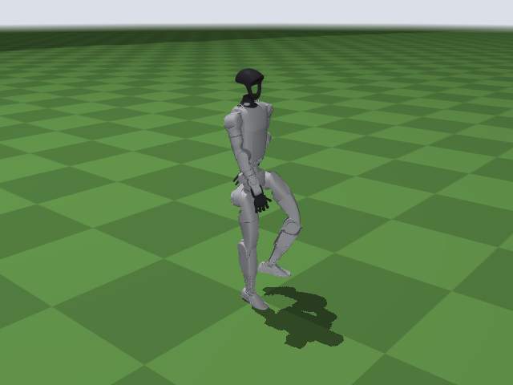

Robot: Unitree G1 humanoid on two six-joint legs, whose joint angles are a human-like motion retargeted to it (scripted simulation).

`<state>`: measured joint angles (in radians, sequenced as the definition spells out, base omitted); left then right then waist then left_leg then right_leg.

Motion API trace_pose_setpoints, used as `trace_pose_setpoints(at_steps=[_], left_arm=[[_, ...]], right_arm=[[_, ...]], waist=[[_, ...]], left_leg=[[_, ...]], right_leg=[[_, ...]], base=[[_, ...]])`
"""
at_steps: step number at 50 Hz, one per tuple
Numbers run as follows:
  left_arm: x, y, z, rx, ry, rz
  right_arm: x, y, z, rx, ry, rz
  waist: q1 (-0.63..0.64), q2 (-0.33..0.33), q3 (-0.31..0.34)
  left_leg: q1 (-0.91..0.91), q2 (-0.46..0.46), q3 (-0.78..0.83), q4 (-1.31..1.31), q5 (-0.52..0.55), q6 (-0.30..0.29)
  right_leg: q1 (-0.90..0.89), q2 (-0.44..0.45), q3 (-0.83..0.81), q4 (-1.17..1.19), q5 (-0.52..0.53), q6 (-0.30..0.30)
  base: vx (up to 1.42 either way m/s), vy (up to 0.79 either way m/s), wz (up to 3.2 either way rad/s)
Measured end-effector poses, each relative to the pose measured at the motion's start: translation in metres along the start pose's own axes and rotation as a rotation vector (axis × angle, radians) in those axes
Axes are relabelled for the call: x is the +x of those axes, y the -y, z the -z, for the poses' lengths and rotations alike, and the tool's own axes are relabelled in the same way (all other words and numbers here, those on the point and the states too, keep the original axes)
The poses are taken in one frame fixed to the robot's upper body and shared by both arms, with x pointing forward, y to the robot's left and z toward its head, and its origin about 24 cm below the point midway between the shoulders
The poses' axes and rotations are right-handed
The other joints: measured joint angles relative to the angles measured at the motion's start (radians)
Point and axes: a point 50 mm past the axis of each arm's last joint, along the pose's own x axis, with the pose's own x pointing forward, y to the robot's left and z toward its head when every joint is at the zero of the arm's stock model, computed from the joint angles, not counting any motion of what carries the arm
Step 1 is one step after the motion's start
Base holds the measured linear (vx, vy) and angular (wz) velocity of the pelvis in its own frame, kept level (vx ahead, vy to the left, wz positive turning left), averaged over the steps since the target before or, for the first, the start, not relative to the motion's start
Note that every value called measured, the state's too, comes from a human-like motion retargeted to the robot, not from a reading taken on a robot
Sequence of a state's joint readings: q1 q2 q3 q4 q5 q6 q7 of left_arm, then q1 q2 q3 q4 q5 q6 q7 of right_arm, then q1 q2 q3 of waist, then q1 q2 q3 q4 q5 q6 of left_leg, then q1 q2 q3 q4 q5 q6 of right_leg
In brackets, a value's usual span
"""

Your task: In place motions

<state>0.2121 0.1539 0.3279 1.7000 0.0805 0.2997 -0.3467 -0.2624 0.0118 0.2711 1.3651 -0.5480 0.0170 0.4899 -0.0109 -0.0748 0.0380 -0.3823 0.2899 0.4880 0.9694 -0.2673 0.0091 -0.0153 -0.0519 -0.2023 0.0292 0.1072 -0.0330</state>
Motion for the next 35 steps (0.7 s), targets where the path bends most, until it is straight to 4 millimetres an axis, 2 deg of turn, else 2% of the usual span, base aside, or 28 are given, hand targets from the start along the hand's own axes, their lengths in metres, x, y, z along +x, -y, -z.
trace_pose_setpoints(at_steps=[2, 4, 5, 7, 8, 10, 13, 15, 17, 18, 20, 22, 25, 26, 28, 30, 33, 35], left_arm=[[0.001, 0.004, 0.008, -0.008, -0.059, 0.050], [0.002, 0.009, 0.008, -0.034, -0.061, 0.075], [0.002, 0.010, 0.005, -0.049, -0.039, 0.080], [0.001, 0.013, -0.007, -0.056, 0.035, 0.073], [0.000, 0.014, -0.015, -0.047, 0.078, 0.060], [-0.004, 0.016, -0.036, -0.013, 0.206, -0.001], [-0.023, 0.025, -0.086, 0.020, 0.430, -0.176], [-0.043, 0.047, -0.126, 0.085, 0.573, -0.181], [-0.076, 0.085, -0.172, 0.224, 0.706, -0.063], [-0.091, 0.104, -0.188, 0.304, 0.754, 0.013], [-0.119, 0.136, -0.211, 0.481, 0.807, 0.163], [-0.143, 0.155, -0.226, 0.635, 0.821, 0.240], [-0.150, 0.165, -0.229, 0.778, 0.817, 0.206], [-0.149, 0.162, -0.230, 0.788, 0.828, 0.163], [-0.143, 0.148, -0.228, 0.791, 0.836, 0.062], [-0.126, 0.124, -0.218, 0.765, 0.778, -0.048], [-0.076, 0.078, -0.171, 0.635, 0.549, -0.126], [-0.044, 0.051, -0.124, 0.506, 0.366, -0.107]], right_arm=[[-0.003, 0.008, -0.017, -0.086, 0.040, 0.032], [-0.004, 0.010, -0.024, -0.132, 0.068, 0.069], [-0.003, 0.009, -0.024, -0.142, 0.079, 0.087], [0.000, 0.004, -0.009, -0.144, 0.056, 0.106], [0.002, -0.002, 0.007, -0.138, 0.011, 0.109], [0.003, -0.018, 0.053, -0.090, -0.140, 0.102], [-0.012, -0.057, 0.136, 0.076, -0.447, 0.031], [-0.033, -0.075, 0.180, 0.216, -0.641, -0.017], [-0.054, -0.079, 0.210, 0.389, -0.760, 0.012], [-0.064, -0.084, 0.223, 0.475, -0.795, 0.047], [-0.080, -0.104, 0.249, 0.651, -0.850, 0.113], [-0.088, -0.122, 0.261, 0.824, -0.860, 0.138], [-0.088, -0.150, 0.265, 1.064, -0.851, 0.201], [-0.084, -0.152, 0.263, 1.093, -0.815, 0.239], [-0.076, -0.147, 0.256, 1.095, -0.751, 0.295], [-0.067, -0.135, 0.245, 1.028, -0.706, 0.288], [-0.050, -0.109, 0.216, 0.819, -0.684, 0.181], [-0.035, -0.083, 0.185, 0.635, -0.628, 0.140]], waist=[[0.031, -0.005, 0.010], [0.033, -0.009, 0.011], [0.025, -0.010, 0.008], [0.002, -0.004, -0.009], [-0.007, 0.001, -0.022], [-0.022, 0.012, -0.053], [-0.034, 0.045, -0.076], [-0.063, 0.085, -0.058], [-0.086, 0.102, -0.008], [-0.117, 0.109, 0.009], [-0.200, 0.131, 0.014], [-0.242, 0.119, 0.035], [-0.207, 0.112, 0.047], [-0.187, 0.110, 0.036], [-0.166, 0.105, 0.015], [-0.153, 0.103, -0.004], [-0.131, 0.113, -0.026], [-0.139, 0.121, -0.028]], left_leg=[[-0.014, 0.008, 0.018, 0.034, -0.051, -0.009], [0.010, 0.005, 0.038, 0.021, -0.078, -0.011], [0.027, -0.002, 0.038, 0.001, -0.080, -0.013], [0.083, -0.055, 0.009, -0.101, -0.051, -0.030], [0.124, -0.089, -0.002, -0.177, -0.037, -0.037], [0.234, -0.156, -0.007, -0.383, -0.044, -0.068], [0.412, -0.225, 0.011, -0.717, -0.198, -0.083], [0.482, -0.239, 0.006, -0.883, -0.196, -0.072], [0.491, -0.227, 0.017, -0.943, -0.177, -0.094], [0.483, -0.229, 0.012, -0.949, -0.176, -0.089], [0.460, -0.239, -0.030, -0.958, -0.169, -0.066], [0.451, -0.251, -0.050, -0.951, -0.162, -0.049], [0.457, -0.244, -0.078, -0.936, -0.149, -0.036], [0.457, -0.241, -0.071, -0.935, -0.147, -0.040], [0.461, -0.240, -0.059, -0.935, -0.148, -0.048], [0.475, -0.240, -0.036, -0.935, -0.157, -0.057], [0.499, -0.225, -0.010, -0.908, -0.180, -0.078], [0.499, -0.209, -0.007, -0.856, -0.188, -0.083]], right_leg=[[-0.007, -0.009, 0.009, 0.008, 0.000, -0.005], [-0.007, -0.014, 0.010, 0.017, -0.007, -0.005], [-0.004, -0.014, 0.006, 0.019, -0.011, -0.004], [0.006, -0.012, -0.009, 0.022, -0.028, 0.004], [0.011, -0.012, -0.018, 0.028, -0.040, 0.009], [0.014, -0.010, -0.035, 0.056, -0.068, 0.018], [-0.030, 0.016, -0.058, 0.188, -0.072, -0.012], [-0.121, 0.015, -0.127, 0.387, 0.054, -0.066], [-0.302, -0.035, -0.103, 0.698, 0.210, -0.095], [-0.378, -0.076, -0.113, 0.829, 0.224, -0.131], [-0.497, -0.147, -0.128, 1.039, 0.141, -0.161], [-0.565, -0.210, -0.124, 1.151, 0.084, -0.182], [-0.584, -0.190, -0.100, 1.182, 0.069, -0.177], [-0.574, -0.172, -0.092, 1.155, 0.078, -0.162], [-0.533, -0.143, -0.088, 1.079, 0.092, -0.134], [-0.455, -0.106, -0.087, 0.958, 0.109, -0.106], [-0.271, -0.016, -0.065, 0.656, 0.157, -0.053], [-0.123, 0.041, -0.069, 0.422, 0.012, -0.020]], base=[[-0.10, 0.06, -0.20], [0.00, 0.00, 0.00], [0.10, 0.04, 0.19], [0.16, 0.12, 0.32], [0.24, 0.18, 0.36], [0.30, 0.20, 0.37], [0.19, 0.19, 0.17], [-0.11, 0.18, -0.06], [-0.32, 0.22, 0.07], [-0.21, 0.23, 0.77], [-0.03, 0.20, 1.34], [-0.09, 0.05, 0.85], [0.04, -0.06, 0.04], [0.12, -0.11, -0.33], [0.14, -0.10, -0.44], [0.18, -0.08, -0.58], [0.19, -0.08, -0.63], [0.11, -0.19, -0.12]])
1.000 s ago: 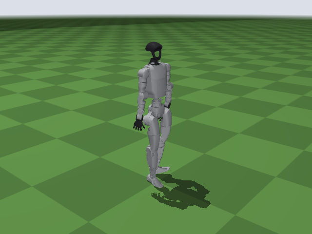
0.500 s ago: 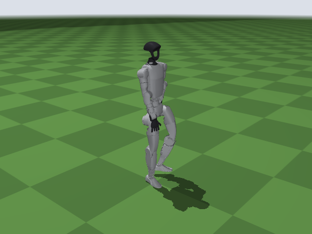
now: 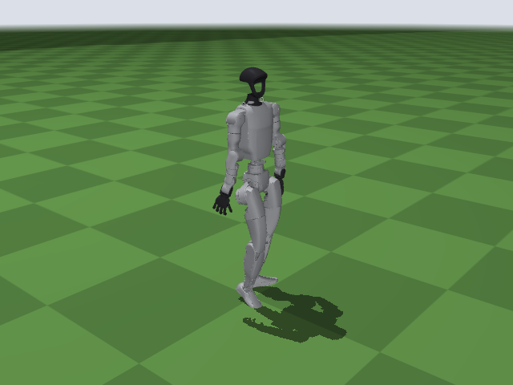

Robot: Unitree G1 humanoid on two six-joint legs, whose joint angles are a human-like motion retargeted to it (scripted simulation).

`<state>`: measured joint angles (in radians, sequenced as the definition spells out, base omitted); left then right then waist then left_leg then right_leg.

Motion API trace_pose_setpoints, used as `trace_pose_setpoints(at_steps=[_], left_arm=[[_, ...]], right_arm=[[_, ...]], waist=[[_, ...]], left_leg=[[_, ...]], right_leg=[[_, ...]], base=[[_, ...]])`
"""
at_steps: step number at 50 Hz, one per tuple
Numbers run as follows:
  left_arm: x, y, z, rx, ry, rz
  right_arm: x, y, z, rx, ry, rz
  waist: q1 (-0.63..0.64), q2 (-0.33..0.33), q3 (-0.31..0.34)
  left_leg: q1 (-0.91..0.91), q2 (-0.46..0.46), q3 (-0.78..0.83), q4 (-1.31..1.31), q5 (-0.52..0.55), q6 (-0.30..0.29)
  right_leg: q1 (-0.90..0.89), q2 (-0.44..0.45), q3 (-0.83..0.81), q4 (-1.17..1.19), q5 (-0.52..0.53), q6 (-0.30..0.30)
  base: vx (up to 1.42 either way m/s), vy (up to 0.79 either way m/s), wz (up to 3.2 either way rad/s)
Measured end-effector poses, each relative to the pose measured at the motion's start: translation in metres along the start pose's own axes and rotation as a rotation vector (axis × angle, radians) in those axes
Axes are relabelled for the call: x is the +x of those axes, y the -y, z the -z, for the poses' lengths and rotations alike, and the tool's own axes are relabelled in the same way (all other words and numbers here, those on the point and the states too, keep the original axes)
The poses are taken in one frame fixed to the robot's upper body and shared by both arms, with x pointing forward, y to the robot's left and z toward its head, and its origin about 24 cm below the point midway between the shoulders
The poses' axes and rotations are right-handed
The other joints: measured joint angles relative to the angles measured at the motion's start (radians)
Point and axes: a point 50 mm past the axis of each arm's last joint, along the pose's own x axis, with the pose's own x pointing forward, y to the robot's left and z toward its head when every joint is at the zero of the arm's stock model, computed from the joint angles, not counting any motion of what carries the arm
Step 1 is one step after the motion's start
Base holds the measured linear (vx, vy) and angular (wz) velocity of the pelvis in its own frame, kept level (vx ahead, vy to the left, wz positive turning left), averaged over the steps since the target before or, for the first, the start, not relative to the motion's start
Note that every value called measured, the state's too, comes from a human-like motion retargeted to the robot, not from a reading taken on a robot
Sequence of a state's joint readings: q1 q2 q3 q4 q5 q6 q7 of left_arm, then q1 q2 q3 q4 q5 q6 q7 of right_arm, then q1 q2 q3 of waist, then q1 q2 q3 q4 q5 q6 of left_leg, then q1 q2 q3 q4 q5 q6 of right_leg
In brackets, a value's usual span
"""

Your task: In place motions

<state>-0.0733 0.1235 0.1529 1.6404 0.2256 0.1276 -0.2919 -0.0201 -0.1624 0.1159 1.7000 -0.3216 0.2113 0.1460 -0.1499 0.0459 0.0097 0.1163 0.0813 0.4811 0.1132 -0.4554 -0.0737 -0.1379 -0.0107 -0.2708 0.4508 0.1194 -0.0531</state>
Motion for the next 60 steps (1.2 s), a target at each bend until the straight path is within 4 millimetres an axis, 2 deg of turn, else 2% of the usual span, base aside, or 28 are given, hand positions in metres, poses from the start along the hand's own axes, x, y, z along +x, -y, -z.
trace_pose_setpoints(at_steps=[2, 4, 6, 8, 10, 11, 14, 17, 20, 22, 25, 27, 28, 30, 33, 35, 39, 42, 45, 47, 48, 50, 52, 53, 55, 57, 58, 60], left_arm=[[0.003, 0.006, 0.062, -0.158, -0.162, 0.073], [-0.002, 0.008, 0.111, -0.313, -0.292, 0.126], [-0.010, 0.006, 0.143, -0.455, -0.381, 0.111], [-0.015, 0.004, 0.164, -0.612, -0.403, 0.062], [-0.020, 0.006, 0.180, -0.760, -0.406, 0.052], [-0.021, 0.010, 0.185, -0.811, -0.418, 0.060], [-0.020, 0.019, 0.190, -0.924, -0.413, 0.060], [-0.014, 0.024, 0.179, -0.983, -0.351, 0.050], [-0.005, 0.023, 0.151, -0.934, -0.270, 0.071], [0.001, 0.020, 0.123, -0.841, -0.200, 0.073], [0.007, 0.014, 0.063, -0.642, -0.044, 0.040], [0.005, 0.020, 0.007, -0.503, 0.089, 0.076], [0.001, 0.027, -0.029, -0.431, 0.176, 0.125], [-0.017, 0.040, -0.097, -0.309, 0.374, 0.229], [-0.060, 0.056, -0.181, -0.096, 0.635, 0.362], [-0.082, 0.063, -0.211, 0.036, 0.720, 0.372], [-0.084, 0.067, -0.218, 0.171, 0.737, 0.215], [-0.069, 0.055, -0.198, 0.249, 0.664, 0.114], [-0.038, 0.042, -0.148, 0.248, 0.459, 0.080], [-0.015, 0.036, -0.097, 0.172, 0.291, 0.092], [-0.006, 0.034, -0.069, 0.115, 0.211, 0.101], [0.006, 0.032, -0.010, -0.038, 0.062, 0.115], [0.009, 0.028, 0.049, -0.220, -0.094, 0.107], [0.008, 0.025, 0.075, -0.319, -0.173, 0.095], [0.002, 0.018, 0.105, -0.516, -0.271, 0.050], [-0.002, 0.010, 0.123, -0.728, -0.264, -0.009], [-0.004, 0.006, 0.132, -0.831, -0.240, -0.025], [-0.009, 0.003, 0.152, -0.986, -0.223, -0.017]], right_arm=[[-0.015, -0.009, -0.055, -0.197, 0.135, -0.032], [-0.040, -0.022, -0.115, -0.373, 0.318, -0.108], [-0.078, -0.031, -0.172, -0.511, 0.534, -0.181], [-0.125, -0.036, -0.219, -0.645, 0.755, -0.195], [-0.164, -0.038, -0.246, -0.764, 0.926, -0.162], [-0.172, -0.037, -0.251, -0.767, 0.965, -0.150], [-0.170, -0.043, -0.251, -0.649, 1.002, -0.217], [-0.141, -0.056, -0.229, -0.513, 0.921, -0.403], [-0.090, -0.053, -0.181, -0.366, 0.715, -0.479], [-0.050, -0.044, -0.130, -0.269, 0.516, -0.431], [-0.007, -0.025, -0.040, -0.128, 0.192, -0.294], [0.004, -0.016, 0.015, -0.010, -0.008, -0.208], [0.006, -0.010, 0.034, 0.063, -0.082, -0.167], [0.007, 0.001, 0.064, 0.216, -0.177, -0.092], [0.007, 0.006, 0.102, 0.435, -0.233, -0.075], [0.007, 0.001, 0.119, 0.536, -0.259, -0.093], [0.009, -0.014, 0.145, 0.664, -0.297, -0.033], [0.011, -0.022, 0.142, 0.685, -0.289, -0.028], [0.012, -0.021, 0.115, 0.591, -0.239, -0.082], [0.012, -0.020, 0.083, 0.468, -0.175, -0.132], [0.011, -0.019, 0.064, 0.390, -0.135, -0.157], [0.004, -0.018, 0.020, 0.205, -0.032, -0.201], [-0.008, -0.020, -0.030, 0.015, 0.097, -0.259], [-0.017, -0.022, -0.059, -0.085, 0.173, -0.298], [-0.050, -0.025, -0.126, -0.269, 0.382, -0.357], [-0.095, -0.021, -0.185, -0.434, 0.622, -0.346], [-0.119, -0.020, -0.207, -0.521, 0.725, -0.330], [-0.162, -0.020, -0.238, -0.669, 0.904, -0.282]], waist=[[0.008, -0.045, 0.014], [0.047, -0.105, 0.024], [0.116, -0.117, 0.019], [0.155, -0.116, 0.033], [0.202, -0.145, 0.065], [0.231, -0.150, 0.075], [0.267, -0.149, 0.059], [0.208, -0.128, 0.026], [0.142, -0.112, -0.004], [0.108, -0.105, -0.027], [0.101, -0.078, -0.024], [0.070, -0.026, -0.020], [0.042, -0.005, -0.013], [-0.015, 0.013, 0.028], [-0.090, 0.011, 0.085], [-0.146, 0.004, 0.112], [-0.114, 0.019, 0.080], [-0.066, 0.006, 0.042], [-0.008, 0.003, 0.013], [0.010, 0.019, -0.010], [0.002, 0.025, -0.017], [-0.013, 0.017, -0.019], [0.024, -0.034, -0.024], [0.059, -0.064, -0.028], [0.132, -0.080, -0.030], [0.166, -0.093, 0.005], [0.199, -0.112, 0.026], [0.261, -0.138, 0.064]], left_leg=[[-0.001, -0.020, 0.019, 0.109, 0.043, 0.000], [-0.108, 0.019, 0.056, 0.368, 0.176, -0.005], [-0.346, 0.127, 0.026, 0.708, 0.289, 0.025], [-0.521, 0.200, -0.023, 0.943, 0.234, 0.061], [-0.583, 0.248, 0.010, 1.077, 0.154, 0.074], [-0.583, 0.263, 0.035, 1.106, 0.135, 0.080], [-0.591, 0.281, 0.051, 1.140, 0.114, 0.071], [-0.551, 0.249, 0.014, 1.061, 0.125, 0.046], [-0.421, 0.162, -0.001, 0.847, 0.158, 0.021], [-0.286, 0.069, -0.019, 0.591, 0.177, -0.010], [-0.040, -0.029, 0.004, 0.171, 0.004, -0.041], [0.022, -0.031, 0.005, -0.005, -0.015, 0.014], [0.012, -0.028, -0.019, -0.050, -0.004, 0.021], [-0.022, -0.003, -0.029, -0.062, 0.009, 0.000], [-0.057, -0.020, -0.030, -0.066, 0.033, 0.038], [-0.066, -0.022, -0.046, -0.059, 0.045, 0.053], [-0.079, -0.009, -0.066, -0.057, 0.059, 0.062], [-0.059, -0.022, -0.031, -0.078, 0.060, 0.049], [-0.029, -0.022, 0.022, -0.088, 0.054, 0.028], [-0.028, -0.009, 0.028, -0.071, 0.047, 0.017], [-0.033, -0.001, 0.015, -0.050, 0.042, 0.015], [-0.044, -0.014, -0.021, 0.017, 0.036, 0.022], [-0.072, -0.037, 0.022, 0.135, 0.097, 0.030], [-0.116, -0.020, 0.077, 0.242, 0.169, 0.034], [-0.350, 0.103, 0.063, 0.569, 0.300, 0.036], [-0.533, 0.142, -0.015, 0.785, 0.299, 0.078], [-0.570, 0.160, -0.006, 0.864, 0.249, 0.078], [-0.605, 0.211, 0.033, 0.981, 0.187, 0.084]], right_leg=[[0.128, 0.005, -0.019, -0.207, -0.103, -0.002], [0.178, -0.043, 0.000, -0.339, -0.067, 0.008], [0.159, -0.053, 0.034, -0.390, -0.034, 0.036], [0.129, -0.050, 0.026, -0.409, -0.006, 0.039], [0.141, -0.052, 0.029, -0.425, 0.004, 0.014], [0.142, -0.063, 0.042, -0.415, 0.001, 0.009], [0.127, -0.067, 0.073, -0.399, 0.000, 0.003], [0.138, -0.049, 0.038, -0.402, -0.009, 0.006], [0.155, -0.045, -0.008, -0.390, -0.037, 0.015], [0.159, -0.043, -0.033, -0.359, -0.059, 0.018], [0.139, -0.019, -0.046, -0.245, -0.060, -0.007], [0.042, -0.017, -0.116, -0.058, 0.092, -0.062], [-0.061, -0.054, -0.143, 0.108, 0.193, -0.079], [-0.240, -0.162, -0.193, 0.415, 0.267, -0.158], [-0.438, -0.225, -0.133, 0.699, 0.124, -0.166], [-0.506, -0.275, -0.127, 0.806, 0.096, -0.165], [-0.533, -0.258, -0.108, 0.835, 0.110, -0.153], [-0.455, -0.235, -0.083, 0.750, 0.124, -0.140], [-0.280, -0.163, -0.058, 0.531, 0.152, -0.123], [-0.126, -0.096, -0.050, 0.284, 0.162, -0.079], [-0.035, -0.057, -0.044, 0.129, 0.121, -0.030], [0.146, -0.007, -0.088, -0.146, -0.105, 0.028], [0.205, -0.022, -0.072, -0.322, -0.115, 0.002], [0.214, -0.051, -0.050, -0.372, -0.079, 0.016], [0.165, -0.078, -0.018, -0.406, -0.044, 0.058], [0.121, -0.083, -0.033, -0.418, -0.013, 0.057], [0.115, -0.087, -0.010, -0.419, -0.009, 0.051], [0.108, -0.098, 0.033, -0.402, -0.010, 0.033]], base=[[0.13, -0.17, -0.20], [-0.02, -0.20, -0.37], [-0.27, -0.27, -0.16], [-0.32, -0.18, 0.11], [-0.14, -0.06, -0.44], [-0.01, 0.05, -0.74], [0.08, 0.05, -0.35], [0.09, 0.03, 0.55], [0.16, 0.11, 0.73], [0.23, 0.12, 0.58], [0.11, 0.15, 0.10], [-0.13, 0.18, 0.25], [-0.37, 0.20, 0.45], [-0.47, 0.23, 0.35], [-0.39, 0.14, 0.54], [-0.22, 0.06, 0.90], [0.06, -0.04, -0.12], [0.10, -0.08, -0.53], [0.12, -0.08, -0.81], [0.12, -0.07, -0.29], [0.09, -0.11, 0.28], [0.09, -0.15, 0.29], [0.09, -0.20, -0.43], [-0.13, -0.23, -0.68], [-0.47, -0.28, -0.27], [-0.51, -0.27, 0.03], [-0.28, -0.18, -0.74], [-0.09, -0.07, -0.96]])
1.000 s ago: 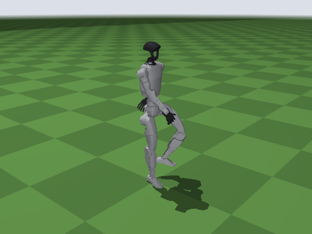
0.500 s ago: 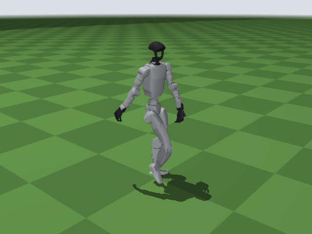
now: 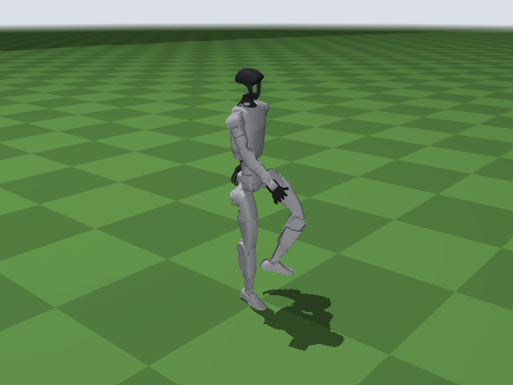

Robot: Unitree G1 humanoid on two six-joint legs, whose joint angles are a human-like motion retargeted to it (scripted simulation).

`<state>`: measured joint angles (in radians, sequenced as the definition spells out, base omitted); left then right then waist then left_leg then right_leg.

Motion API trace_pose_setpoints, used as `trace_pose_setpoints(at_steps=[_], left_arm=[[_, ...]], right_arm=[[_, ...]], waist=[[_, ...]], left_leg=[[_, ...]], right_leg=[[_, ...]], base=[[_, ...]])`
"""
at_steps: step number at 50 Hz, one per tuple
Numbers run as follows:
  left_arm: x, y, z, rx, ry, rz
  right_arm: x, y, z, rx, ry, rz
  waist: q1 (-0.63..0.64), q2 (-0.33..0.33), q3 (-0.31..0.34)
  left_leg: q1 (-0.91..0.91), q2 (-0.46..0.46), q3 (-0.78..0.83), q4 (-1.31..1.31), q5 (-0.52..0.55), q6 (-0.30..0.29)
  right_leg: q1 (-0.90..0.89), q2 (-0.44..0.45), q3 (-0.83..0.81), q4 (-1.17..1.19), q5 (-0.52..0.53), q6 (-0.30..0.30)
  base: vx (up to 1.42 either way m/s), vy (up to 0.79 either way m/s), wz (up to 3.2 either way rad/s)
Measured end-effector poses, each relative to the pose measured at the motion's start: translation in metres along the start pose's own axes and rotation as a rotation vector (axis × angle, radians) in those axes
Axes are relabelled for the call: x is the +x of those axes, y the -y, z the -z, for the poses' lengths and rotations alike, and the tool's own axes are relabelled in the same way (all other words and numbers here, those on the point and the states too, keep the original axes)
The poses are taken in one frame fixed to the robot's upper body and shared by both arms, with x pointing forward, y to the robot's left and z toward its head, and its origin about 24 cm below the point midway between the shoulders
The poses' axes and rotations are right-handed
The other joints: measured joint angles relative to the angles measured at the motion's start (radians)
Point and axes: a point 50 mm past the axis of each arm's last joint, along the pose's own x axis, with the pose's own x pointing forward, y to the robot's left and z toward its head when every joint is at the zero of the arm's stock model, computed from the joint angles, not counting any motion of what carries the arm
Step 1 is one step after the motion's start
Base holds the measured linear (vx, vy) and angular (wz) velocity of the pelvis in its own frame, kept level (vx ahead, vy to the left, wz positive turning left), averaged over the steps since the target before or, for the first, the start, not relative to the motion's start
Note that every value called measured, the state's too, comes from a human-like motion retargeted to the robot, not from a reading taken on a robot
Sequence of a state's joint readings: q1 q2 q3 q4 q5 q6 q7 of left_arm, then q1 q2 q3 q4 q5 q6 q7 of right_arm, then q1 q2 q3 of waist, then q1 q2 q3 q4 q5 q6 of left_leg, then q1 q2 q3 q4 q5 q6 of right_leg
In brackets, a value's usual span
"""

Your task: In place motions

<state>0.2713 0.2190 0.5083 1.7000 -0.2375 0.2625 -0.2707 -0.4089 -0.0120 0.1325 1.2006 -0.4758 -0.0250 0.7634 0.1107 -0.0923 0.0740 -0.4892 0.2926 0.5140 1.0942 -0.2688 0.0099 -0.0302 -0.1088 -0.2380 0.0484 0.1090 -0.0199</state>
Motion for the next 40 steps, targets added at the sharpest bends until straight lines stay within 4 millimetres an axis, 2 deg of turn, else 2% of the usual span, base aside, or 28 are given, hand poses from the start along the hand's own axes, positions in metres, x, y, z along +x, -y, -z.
trace_pose_setpoints(at_steps=[2, 4, 6, 8, 10, 12, 14, 15, 16, 18, 19, 20, 23, 25, 27, 30, 33, 35, 37, 38, 40], left_arm=[[0.001, -0.004, 0.012, -0.062, -0.046, 0.028], [0.002, -0.007, 0.021, -0.084, -0.076, 0.015], [0.004, -0.009, 0.026, -0.082, -0.077, -0.011], [0.005, -0.006, 0.026, -0.042, -0.069, -0.020], [0.007, 0.005, 0.022, 0.029, -0.075, -0.004], [0.008, 0.023, 0.012, 0.119, -0.064, 0.030], [0.008, 0.047, -0.002, 0.217, -0.019, 0.065], [0.008, 0.061, -0.009, 0.271, 0.009, 0.084], [0.007, 0.077, -0.017, 0.330, 0.038, 0.110], [0.000, 0.113, -0.035, 0.456, 0.100, 0.176], [-0.007, 0.134, -0.048, 0.528, 0.147, 0.216], [-0.016, 0.157, -0.063, 0.603, 0.201, 0.258], [-0.058, 0.231, -0.106, 0.850, 0.438, 0.395], [-0.084, 0.264, -0.122, 0.992, 0.563, 0.464], [-0.107, 0.281, -0.135, 1.106, 0.653, 0.491], [-0.118, 0.286, -0.146, 1.171, 0.737, 0.415], [-0.110, 0.272, -0.148, 1.146, 0.758, 0.337], [-0.090, 0.249, -0.142, 1.129, 0.689, 0.299], [-0.060, 0.213, -0.123, 1.072, 0.551, 0.250], [-0.044, 0.191, -0.110, 1.021, 0.475, 0.223], [-0.018, 0.147, -0.079, 0.881, 0.316, 0.183]], right_arm=[[-0.008, 0.013, -0.028, -0.134, 0.093, 0.058], [-0.010, 0.017, -0.040, -0.179, 0.139, 0.126], [-0.006, 0.013, -0.037, -0.155, 0.153, 0.169], [0.001, 0.003, -0.020, -0.102, 0.139, 0.165], [0.008, -0.014, 0.010, -0.031, 0.077, 0.125], [0.012, -0.037, 0.057, 0.068, -0.061, 0.069], [0.008, -0.067, 0.110, 0.189, -0.253, 0.022], [0.002, -0.084, 0.138, 0.251, -0.368, 0.002], [-0.009, -0.101, 0.166, 0.318, -0.496, -0.001], [-0.036, -0.138, 0.214, 0.448, -0.741, -0.007], [-0.051, -0.153, 0.231, 0.517, -0.841, 0.001], [-0.065, -0.168, 0.245, 0.587, -0.932, 0.013], [-0.099, -0.192, 0.274, 0.810, -1.048, 0.097], [-0.119, -0.218, 0.290, 0.941, -1.116, 0.149], [-0.133, -0.236, 0.298, 1.051, -1.170, 0.205], [-0.138, -0.248, 0.302, 1.163, -1.173, 0.307], [-0.132, -0.241, 0.300, 1.196, -1.106, 0.377], [-0.125, -0.232, 0.296, 1.192, -1.076, 0.374], [-0.114, -0.219, 0.289, 1.144, -1.044, 0.334], [-0.106, -0.210, 0.282, 1.100, -1.023, 0.306], [-0.086, -0.187, 0.266, 0.977, -0.970, 0.241]], waist=[[0.013, 0.000, 0.013], [0.001, 0.013, -0.003], [-0.031, 0.024, -0.027], [-0.058, 0.031, -0.047], [-0.085, 0.035, -0.068], [-0.107, 0.041, -0.087], [-0.126, 0.057, -0.111], [-0.137, 0.067, -0.121], [-0.165, 0.086, -0.130], [-0.239, 0.124, -0.146], [-0.255, 0.137, -0.140], [-0.258, 0.147, -0.126], [-0.256, 0.151, -0.060], [-0.263, 0.151, -0.052], [-0.290, 0.153, -0.046], [-0.288, 0.155, -0.035], [-0.269, 0.152, -0.039], [-0.254, 0.149, -0.051], [-0.244, 0.149, -0.068], [-0.247, 0.151, -0.072], [-0.240, 0.120, -0.078]], left_leg=[[-0.018, 0.015, 0.011, 0.057, -0.034, 0.028], [-0.037, 0.016, -0.011, 0.077, -0.044, 0.036], [-0.021, -0.005, -0.036, 0.049, -0.038, 0.026], [0.046, -0.042, -0.045, -0.040, -0.023, 0.006], [0.149, -0.099, -0.046, -0.196, -0.001, -0.021], [0.285, -0.161, -0.036, -0.426, 0.022, -0.055], [0.422, -0.215, -0.029, -0.683, -0.053, -0.099], [0.494, -0.244, -0.028, -0.804, -0.125, -0.115], [0.539, -0.247, -0.010, -0.893, -0.156, -0.098], [0.572, -0.258, -0.082, -1.020, -0.160, -0.069], [0.571, -0.247, -0.092, -1.050, -0.147, -0.071], [0.568, -0.228, -0.076, -1.069, -0.133, -0.080], [0.542, -0.202, -0.044, -1.071, -0.136, -0.084], [0.533, -0.205, -0.043, -1.074, -0.132, -0.077], [0.527, -0.206, -0.055, -1.071, -0.131, -0.071], [0.527, -0.194, -0.069, -1.052, -0.131, -0.067], [0.547, -0.191, -0.047, -1.039, -0.141, -0.076], [0.567, -0.191, -0.021, -1.023, -0.156, -0.084], [0.576, -0.190, -0.010, -0.981, -0.159, -0.083], [0.576, -0.188, -0.014, -0.944, -0.149, -0.076], [0.546, -0.194, 0.004, -0.784, -0.056, -0.052]], right_leg=[[-0.014, -0.014, 0.008, 0.016, 0.001, -0.003], [-0.023, -0.013, -0.004, 0.018, -0.001, -0.001], [-0.020, -0.007, -0.026, 0.012, -0.005, 0.000], [-0.009, 0.000, -0.046, 0.006, -0.012, 0.003], [0.004, 0.004, -0.069, 0.001, -0.022, 0.009], [0.017, 0.013, -0.090, 0.007, -0.038, 0.016], [0.021, 0.040, -0.106, 0.025, -0.062, 0.016], [0.025, 0.055, -0.115, 0.040, -0.077, 0.013], [0.022, 0.068, -0.137, 0.068, -0.090, 0.007], [-0.010, 0.082, -0.195, 0.148, -0.090, -0.018], [-0.047, 0.080, -0.209, 0.217, -0.051, -0.039], [-0.091, 0.075, -0.214, 0.298, 0.004, -0.064], [-0.272, -0.017, -0.216, 0.643, 0.163, -0.121], [-0.372, -0.042, -0.186, 0.817, 0.122, -0.141], [-0.424, -0.071, -0.193, 0.909, 0.089, -0.142], [-0.431, -0.054, -0.183, 0.918, 0.110, -0.118], [-0.362, -0.013, -0.147, 0.806, 0.160, -0.081], [-0.284, 0.016, -0.119, 0.686, 0.205, -0.060], [-0.180, 0.044, -0.096, 0.519, 0.201, -0.019], [-0.122, 0.067, -0.075, 0.436, 0.121, 0.000], [-0.015, 0.064, -0.073, 0.276, -0.033, 0.005]], base=[[-0.12, 0.04, -0.22], [-0.09, 0.04, 0.31], [0.06, 0.04, 0.49], [0.17, 0.06, 0.45], [0.15, 0.07, 0.50], [0.16, 0.06, 0.42], [0.17, 0.08, 0.28], [0.19, 0.13, 0.47], [0.19, 0.14, 0.75], [0.13, 0.15, 1.06], [-0.05, 0.13, 0.49], [-0.25, 0.11, -0.08], [-0.27, 0.11, -0.25], [0.06, 0.04, -0.07], [-0.03, 0.00, 0.05], [-0.05, -0.04, -0.19], [0.08, -0.04, -0.52], [0.19, -0.10, -0.52], [0.23, -0.12, -0.20], [0.23, -0.11, 0.03], [0.15, -0.15, 0.10]])
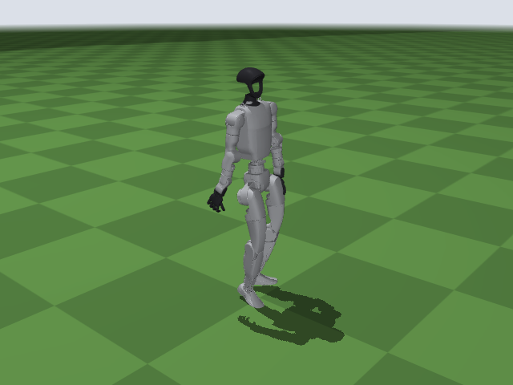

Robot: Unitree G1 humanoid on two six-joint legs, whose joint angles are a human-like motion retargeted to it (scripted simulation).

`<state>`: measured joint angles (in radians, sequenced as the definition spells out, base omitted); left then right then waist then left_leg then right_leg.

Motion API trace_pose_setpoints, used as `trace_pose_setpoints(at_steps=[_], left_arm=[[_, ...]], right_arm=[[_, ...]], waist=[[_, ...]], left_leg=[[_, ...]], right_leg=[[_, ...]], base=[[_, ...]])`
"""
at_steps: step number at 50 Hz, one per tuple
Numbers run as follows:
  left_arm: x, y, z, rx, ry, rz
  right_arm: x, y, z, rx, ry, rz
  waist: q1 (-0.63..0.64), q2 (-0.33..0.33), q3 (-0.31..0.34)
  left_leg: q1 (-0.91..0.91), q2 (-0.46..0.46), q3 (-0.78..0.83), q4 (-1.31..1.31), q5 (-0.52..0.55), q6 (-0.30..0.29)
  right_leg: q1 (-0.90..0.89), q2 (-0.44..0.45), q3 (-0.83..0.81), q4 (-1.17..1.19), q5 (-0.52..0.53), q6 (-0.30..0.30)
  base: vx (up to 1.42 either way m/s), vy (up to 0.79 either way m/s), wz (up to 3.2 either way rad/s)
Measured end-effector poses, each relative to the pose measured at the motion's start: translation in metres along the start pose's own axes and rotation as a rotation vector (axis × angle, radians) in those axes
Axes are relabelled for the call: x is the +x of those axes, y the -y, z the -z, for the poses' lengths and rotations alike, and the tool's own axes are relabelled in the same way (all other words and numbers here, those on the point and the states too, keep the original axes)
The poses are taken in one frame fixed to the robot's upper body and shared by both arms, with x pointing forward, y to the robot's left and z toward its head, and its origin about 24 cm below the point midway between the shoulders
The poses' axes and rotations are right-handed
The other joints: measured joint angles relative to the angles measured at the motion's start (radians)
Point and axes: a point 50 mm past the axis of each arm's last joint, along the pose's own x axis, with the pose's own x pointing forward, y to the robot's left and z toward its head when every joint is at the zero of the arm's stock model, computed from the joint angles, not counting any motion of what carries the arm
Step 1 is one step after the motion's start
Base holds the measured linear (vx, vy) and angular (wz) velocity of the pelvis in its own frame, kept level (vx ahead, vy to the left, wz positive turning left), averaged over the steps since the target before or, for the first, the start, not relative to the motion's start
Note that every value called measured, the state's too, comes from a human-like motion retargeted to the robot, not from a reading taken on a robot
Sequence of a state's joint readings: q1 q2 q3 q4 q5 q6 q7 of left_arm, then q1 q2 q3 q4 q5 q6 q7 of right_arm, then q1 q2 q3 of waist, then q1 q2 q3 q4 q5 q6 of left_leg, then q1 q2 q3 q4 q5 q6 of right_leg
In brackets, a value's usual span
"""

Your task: In place motions

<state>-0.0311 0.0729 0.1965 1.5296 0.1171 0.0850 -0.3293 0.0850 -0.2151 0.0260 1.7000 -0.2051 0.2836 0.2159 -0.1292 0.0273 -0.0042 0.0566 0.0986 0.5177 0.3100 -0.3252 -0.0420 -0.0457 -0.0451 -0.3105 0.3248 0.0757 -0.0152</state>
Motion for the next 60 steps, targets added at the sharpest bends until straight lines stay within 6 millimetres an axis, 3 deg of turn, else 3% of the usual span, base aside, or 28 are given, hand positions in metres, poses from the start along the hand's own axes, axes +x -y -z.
trace_pose_setpoints(at_steps=[3, 6, 9, 12, 14, 16, 18, 20, 23, 25, 27, 29, 30, 32, 33, 35, 36, 39, 43, 45, 48, 50, 52, 54, 55, 57, 58, 60], left_arm=[[-0.008, -0.005, 0.063, -0.254, -0.191, 0.023], [-0.018, -0.006, 0.111, -0.532, -0.300, 0.016], [-0.026, 0.005, 0.145, -0.814, -0.395, 0.008], [-0.033, 0.004, 0.170, -1.035, -0.365, -0.083], [-0.038, 0.004, 0.184, -1.092, -0.355, -0.117], [-0.041, 0.005, 0.191, -1.111, -0.380, -0.127], [-0.042, 0.000, 0.189, -1.084, -0.389, -0.131], [-0.039, -0.006, 0.177, -0.984, -0.373, -0.093], [-0.029, -0.007, 0.142, -0.758, -0.349, 0.033], [-0.021, -0.007, 0.110, -0.590, -0.314, 0.093], [-0.013, -0.005, 0.070, -0.439, -0.237, 0.112], [-0.007, 0.005, 0.020, -0.293, -0.133, 0.151], [-0.006, 0.013, -0.011, -0.220, -0.069, 0.183], [-0.015, 0.024, -0.083, -0.066, 0.112, 0.227], [-0.023, 0.030, -0.118, 0.022, 0.206, 0.234], [-0.053, 0.037, -0.185, 0.223, 0.363, 0.246], [-0.065, 0.040, -0.206, 0.313, 0.408, 0.234], [-0.090, 0.043, -0.242, 0.464, 0.495, 0.136], [-0.090, 0.054, -0.250, 0.503, 0.613, 0.036], [-0.083, 0.048, -0.239, 0.518, 0.596, 0.024], [-0.051, 0.034, -0.191, 0.466, 0.411, 0.035], [-0.030, 0.027, -0.144, 0.377, 0.261, 0.076], [-0.012, 0.021, -0.085, 0.245, 0.104, 0.119], [-0.003, 0.012, -0.020, 0.072, -0.048, 0.124], [-0.003, 0.009, 0.013, -0.021, -0.122, 0.115], [-0.009, -0.005, 0.058, -0.200, -0.233, 0.060], [-0.013, -0.012, 0.074, -0.300, -0.258, 0.025], [-0.020, -0.018, 0.105, -0.507, -0.273, -0.053]], right_arm=[[-0.037, -0.019, -0.090, -0.265, 0.198, -0.072], [-0.100, -0.047, -0.181, -0.569, 0.467, -0.113], [-0.184, -0.077, -0.250, -0.782, 0.833, -0.039], [-0.261, -0.101, -0.282, -0.867, 1.187, 0.056], [-0.293, -0.108, -0.289, -0.935, 1.330, 0.111], [-0.302, -0.111, -0.289, -1.006, 1.378, 0.170], [-0.287, -0.113, -0.285, -1.012, 1.356, 0.181], [-0.251, -0.105, -0.276, -0.954, 1.271, 0.142], [-0.161, -0.077, -0.236, -0.791, 1.023, 0.086], [-0.095, -0.051, -0.185, -0.639, 0.801, 0.082], [-0.040, -0.026, -0.116, -0.489, 0.521, 0.096], [-0.009, -0.001, -0.043, -0.324, 0.248, 0.146], [-0.001, 0.010, -0.011, -0.237, 0.128, 0.183], [0.005, 0.028, 0.030, -0.003, 0.020, 0.275], [0.006, 0.036, 0.049, 0.135, -0.002, 0.319], [0.008, 0.045, 0.081, 0.408, -0.022, 0.350], [0.010, 0.043, 0.092, 0.499, -0.030, 0.337], [0.011, 0.043, 0.119, 0.685, -0.055, 0.387], [0.014, 0.033, 0.136, 0.753, -0.058, 0.436], [0.017, 0.027, 0.126, 0.701, -0.054, 0.387], [0.018, 0.016, 0.089, 0.547, 0.002, 0.250], [0.016, 0.009, 0.053, 0.428, 0.076, 0.160], [0.009, 0.000, 0.010, 0.297, 0.175, 0.088], [-0.005, -0.012, -0.037, 0.128, 0.286, 0.038], [-0.013, -0.019, -0.060, 0.035, 0.341, 0.019], [-0.045, -0.035, -0.122, -0.163, 0.505, -0.024], [-0.069, -0.043, -0.155, -0.258, 0.613, -0.031], [-0.121, -0.049, -0.209, -0.424, 0.837, 0.010]], waist=[[0.097, -0.044, 0.022], [0.257, -0.060, 0.093], [0.371, -0.089, 0.171], [0.432, -0.119, 0.183], [0.452, -0.128, 0.172], [0.437, -0.127, 0.151], [0.385, -0.110, 0.122], [0.325, -0.087, 0.084], [0.244, -0.073, 0.020], [0.192, -0.066, -0.014], [0.167, -0.048, -0.016], [0.110, 0.006, -0.020], [0.045, 0.033, -0.027], [-0.019, 0.041, 0.025], [-0.053, 0.043, 0.066], [-0.129, 0.058, 0.156], [-0.170, 0.059, 0.188], [-0.243, 0.076, 0.219], [-0.194, 0.071, 0.143], [-0.169, 0.057, 0.111], [-0.098, 0.038, 0.058], [-0.053, 0.037, 0.017], [-0.040, 0.040, -0.011], [-0.075, 0.023, -0.019], [-0.092, -0.006, -0.034], [-0.040, -0.037, -0.067], [0.065, -0.030, -0.073], [0.284, -0.114, -0.050]], left_leg=[[-0.341, 0.175, -0.010, 0.614, 0.252, 0.145], [-0.610, 0.246, -0.084, 1.007, 0.103, 0.179], [-0.781, 0.307, -0.059, 1.206, 0.000, 0.215], [-0.920, 0.299, -0.066, 1.314, -0.036, 0.220], [-0.924, 0.303, -0.037, 1.310, -0.032, 0.217], [-0.887, 0.318, -0.019, 1.285, -0.026, 0.208], [-0.824, 0.316, -0.045, 1.231, -0.013, 0.187], [-0.728, 0.291, -0.076, 1.124, 0.013, 0.152], [-0.476, 0.177, -0.068, 0.793, 0.080, 0.096], [-0.263, 0.044, -0.087, 0.444, 0.159, 0.052], [-0.040, -0.063, -0.105, 0.066, -0.045, -0.007], [0.108, -0.047, 0.034, -0.193, -0.126, -0.001], [0.129, -0.029, 0.091, -0.273, -0.124, 0.005], [0.034, -0.027, -0.101, -0.257, -0.091, -0.014], [0.019, -0.034, -0.127, -0.251, -0.082, 0.001], [0.011, -0.033, -0.104, -0.227, -0.086, 0.042], [0.007, -0.026, -0.121, -0.219, -0.080, 0.053], [-0.017, -0.003, -0.183, -0.194, -0.067, 0.067], [-0.014, -0.011, -0.156, -0.230, -0.066, 0.061], [0.007, -0.023, -0.129, -0.251, -0.071, 0.048], [0.049, -0.033, -0.057, -0.274, -0.079, 0.019], [0.064, -0.034, -0.018, -0.269, -0.091, 0.002], [0.070, -0.024, -0.021, -0.225, -0.096, -0.010], [0.061, -0.019, -0.050, -0.105, -0.064, -0.007], [0.046, -0.031, -0.039, -0.024, -0.018, -0.001], [-0.125, 0.050, 0.018, 0.313, 0.189, 0.027], [-0.357, 0.098, 0.022, 0.581, 0.271, 0.118], [-0.558, 0.095, 0.108, 0.868, 0.234, 0.241]], right_leg=[[0.038, -0.026, 0.033, -0.166, -0.043, -0.014], [0.033, -0.019, 0.110, -0.192, 0.005, -0.025], [0.016, -0.033, 0.170, -0.180, 0.020, -0.050], [-0.007, -0.052, 0.220, -0.175, 0.027, -0.055], [-0.014, -0.066, 0.221, -0.178, 0.030, -0.054], [-0.011, -0.059, 0.224, -0.189, 0.028, -0.052], [0.014, -0.030, 0.195, -0.212, 0.025, -0.048], [0.039, -0.009, 0.147, -0.237, 0.019, -0.034], [0.043, -0.013, 0.085, -0.229, -0.007, -0.016], [0.039, -0.020, 0.038, -0.190, -0.029, -0.014], [0.035, 0.002, 0.013, -0.111, -0.016, -0.036], [-0.028, 0.003, -0.096, 0.060, 0.132, -0.078], [-0.108, -0.038, -0.192, 0.207, 0.262, -0.101], [-0.357, -0.132, -0.117, 0.585, 0.374, -0.149], [-0.459, -0.116, -0.037, 0.727, 0.348, -0.141], [-0.580, -0.230, -0.046, 0.971, 0.243, -0.162], [-0.621, -0.253, -0.040, 1.036, 0.230, -0.151], [-0.722, -0.250, -0.030, 1.126, 0.215, -0.135], [-0.746, -0.233, -0.029, 1.073, 0.193, -0.135], [-0.680, -0.219, -0.030, 0.987, 0.198, -0.126], [-0.496, -0.141, -0.017, 0.759, 0.200, -0.120], [-0.333, -0.090, -0.026, 0.538, 0.207, -0.114], [-0.116, -0.028, -0.069, 0.221, 0.184, -0.057], [0.094, 0.028, -0.163, -0.088, -0.040, -0.017], [0.153, 0.029, -0.206, -0.204, -0.085, -0.018], [0.140, -0.002, -0.187, -0.294, -0.049, -0.005], [0.093, 0.003, -0.103, -0.298, -0.028, 0.015], [0.021, -0.057, 0.056, -0.284, 0.004, 0.012]], base=[[-0.14, -0.15, -0.59], [-0.18, -0.14, -1.43], [-0.39, -0.08, -1.02], [0.00, -0.04, -0.83], [0.07, 0.07, -0.41], [0.02, 0.00, 0.16], [0.11, -0.03, 0.82], [0.16, 0.05, 1.12], [0.26, 0.16, 1.10], [0.32, 0.22, 1.02], [0.27, 0.18, 0.38], [0.08, 0.20, 0.98], [-0.25, 0.24, 1.43], [-0.47, 0.23, 0.83], [-0.48, 0.23, 0.88], [-0.38, 0.25, 1.30], [-0.28, 0.18, 1.44], [-0.06, 0.06, 0.75], [0.20, -0.10, -0.37], [0.18, -0.12, -0.56], [0.30, -0.09, -1.04], [0.33, -0.08, -0.84], [0.34, -0.09, 0.06], [0.38, -0.17, 0.90], [0.23, -0.22, 0.83], [-0.10, -0.22, -0.63], [-0.25, -0.27, -2.77], [-0.14, -0.28, -3.07]])
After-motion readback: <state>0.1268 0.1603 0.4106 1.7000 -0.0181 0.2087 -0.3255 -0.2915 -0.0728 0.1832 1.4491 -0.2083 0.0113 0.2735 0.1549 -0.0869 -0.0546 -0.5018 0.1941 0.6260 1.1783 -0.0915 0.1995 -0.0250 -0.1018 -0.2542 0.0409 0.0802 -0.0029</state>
